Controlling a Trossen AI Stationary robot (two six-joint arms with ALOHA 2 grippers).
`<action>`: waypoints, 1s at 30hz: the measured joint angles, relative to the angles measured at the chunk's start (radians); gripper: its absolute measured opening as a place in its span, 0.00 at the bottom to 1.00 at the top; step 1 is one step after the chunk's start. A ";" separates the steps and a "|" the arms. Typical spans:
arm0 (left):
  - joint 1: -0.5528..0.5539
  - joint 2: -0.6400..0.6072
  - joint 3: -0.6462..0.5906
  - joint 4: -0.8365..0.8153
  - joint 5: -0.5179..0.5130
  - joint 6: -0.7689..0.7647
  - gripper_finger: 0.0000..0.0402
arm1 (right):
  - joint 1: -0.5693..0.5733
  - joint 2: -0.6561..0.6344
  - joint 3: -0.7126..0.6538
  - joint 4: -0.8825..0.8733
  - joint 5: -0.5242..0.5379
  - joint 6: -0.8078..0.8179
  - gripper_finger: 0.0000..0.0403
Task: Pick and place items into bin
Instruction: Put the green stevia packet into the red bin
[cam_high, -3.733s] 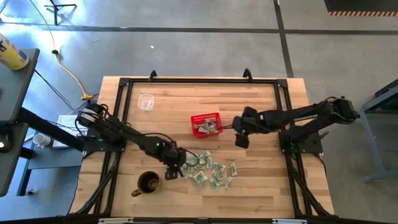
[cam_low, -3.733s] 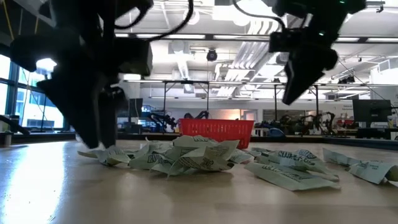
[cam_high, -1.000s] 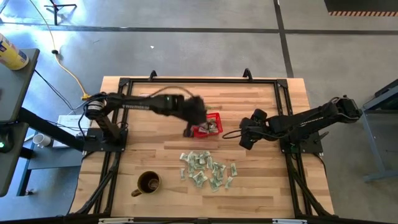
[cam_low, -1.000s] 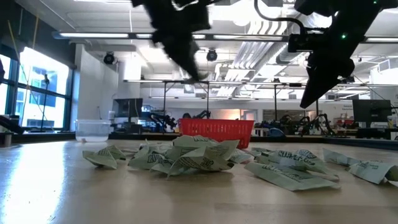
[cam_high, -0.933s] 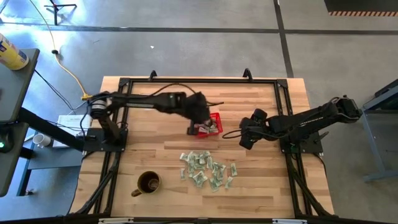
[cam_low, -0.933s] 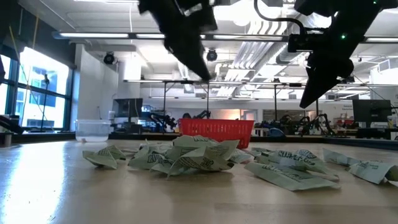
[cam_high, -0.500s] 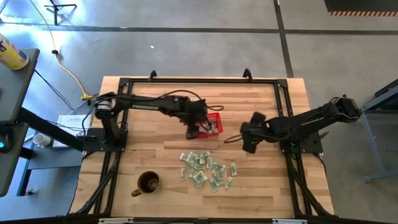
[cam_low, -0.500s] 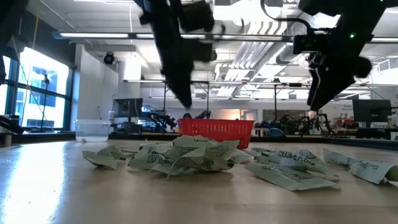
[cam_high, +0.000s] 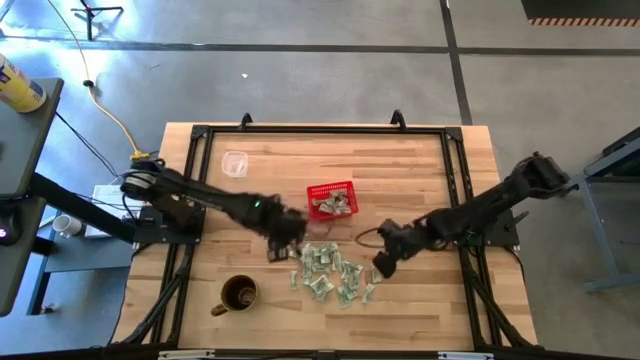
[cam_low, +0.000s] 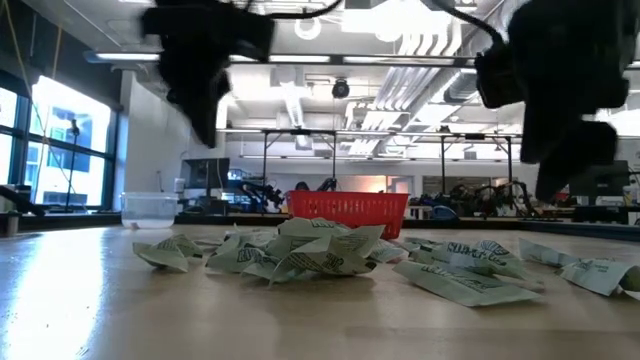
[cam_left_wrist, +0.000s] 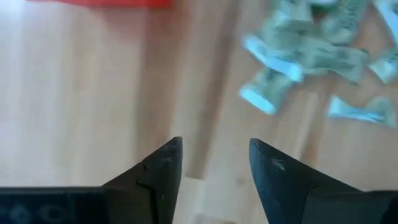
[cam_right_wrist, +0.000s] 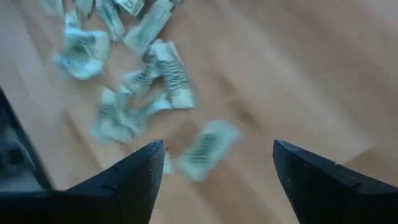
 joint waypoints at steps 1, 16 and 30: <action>-0.025 -0.014 -0.030 0.047 -0.009 -0.011 0.53 | 0.023 0.036 0.026 -0.027 0.014 0.059 0.70; -0.101 -0.197 -0.205 0.117 -0.086 0.017 0.50 | 0.109 0.610 0.486 -0.363 0.038 0.262 0.59; -0.097 -0.206 -0.206 0.097 -0.140 0.003 0.50 | -0.058 0.456 0.473 -0.696 0.248 0.068 0.05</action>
